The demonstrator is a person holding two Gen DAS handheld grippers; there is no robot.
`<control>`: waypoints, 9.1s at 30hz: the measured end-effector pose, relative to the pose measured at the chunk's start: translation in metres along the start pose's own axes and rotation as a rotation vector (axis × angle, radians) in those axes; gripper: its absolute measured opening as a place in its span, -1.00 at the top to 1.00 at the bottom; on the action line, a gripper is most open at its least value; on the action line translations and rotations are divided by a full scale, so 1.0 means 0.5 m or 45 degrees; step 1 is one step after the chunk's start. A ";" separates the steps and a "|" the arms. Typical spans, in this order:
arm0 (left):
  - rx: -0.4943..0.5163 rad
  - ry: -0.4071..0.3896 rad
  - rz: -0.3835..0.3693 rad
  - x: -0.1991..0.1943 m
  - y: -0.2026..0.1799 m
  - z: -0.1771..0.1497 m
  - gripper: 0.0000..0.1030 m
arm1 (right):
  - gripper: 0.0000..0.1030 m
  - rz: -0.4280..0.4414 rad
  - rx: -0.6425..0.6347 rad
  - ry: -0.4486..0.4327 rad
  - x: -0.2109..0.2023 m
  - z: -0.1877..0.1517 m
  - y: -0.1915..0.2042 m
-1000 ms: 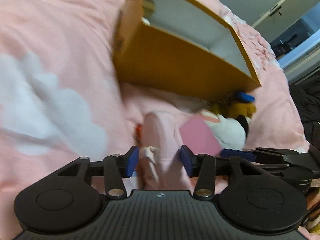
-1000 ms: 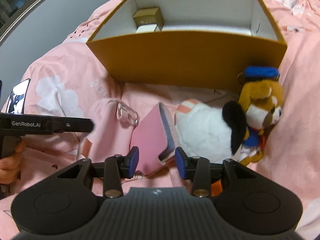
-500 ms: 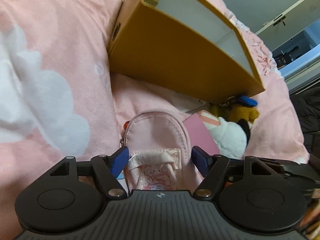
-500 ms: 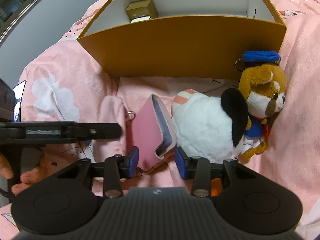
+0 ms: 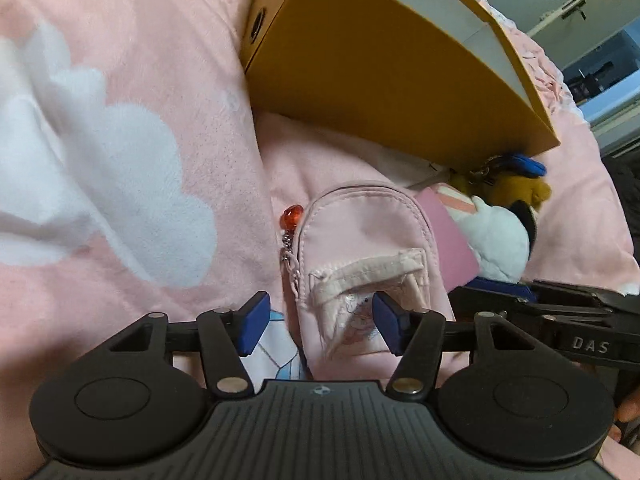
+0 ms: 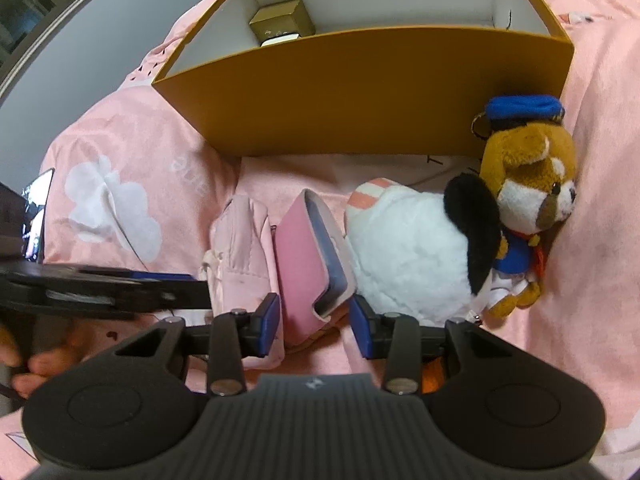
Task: Organize objects
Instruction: 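Grasp the small pink backpack with the left gripper while the right gripper holds the wallet, then lift and carry the pink backpack and pink wallet over the orange box with both grippers, then lower the backpack and wallet into the orange box, opening both grippers, then withdraw both grippers from the orange box toward the plush toys, then close the left gripper on the white striped-hat plush while the right gripper reaches the brown dog plush, then grasp the brown dog plush with the right gripper while the left gripper lifts the white plush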
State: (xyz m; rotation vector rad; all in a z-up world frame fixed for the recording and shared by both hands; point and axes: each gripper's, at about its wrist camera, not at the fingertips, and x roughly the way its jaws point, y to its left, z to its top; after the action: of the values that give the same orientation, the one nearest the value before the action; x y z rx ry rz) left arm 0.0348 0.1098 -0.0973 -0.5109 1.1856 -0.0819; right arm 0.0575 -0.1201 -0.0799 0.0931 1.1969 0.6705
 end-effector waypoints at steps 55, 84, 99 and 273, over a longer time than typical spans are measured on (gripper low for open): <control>0.248 -0.553 -0.076 -0.111 -0.201 0.262 0.60 | 0.75 -0.261 -0.342 -0.245 -0.193 0.371 -0.039; 0.156 -0.434 -0.109 -0.015 -0.147 0.300 0.58 | 0.66 -0.511 -0.458 0.129 0.040 0.377 -0.060; 0.144 -0.363 -0.120 0.009 -0.163 0.311 0.57 | 0.34 -0.548 -0.467 -0.092 -0.031 0.352 -0.041; 0.246 -0.349 -0.238 -0.056 -0.137 -0.001 -0.16 | 0.28 -0.339 -0.006 -0.482 -0.170 -0.023 -0.047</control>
State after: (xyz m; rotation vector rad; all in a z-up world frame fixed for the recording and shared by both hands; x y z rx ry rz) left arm 0.0374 0.0581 -0.0444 -0.4451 0.8505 -0.2762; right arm 0.0406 -0.1868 -0.0238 0.0526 0.8238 0.3987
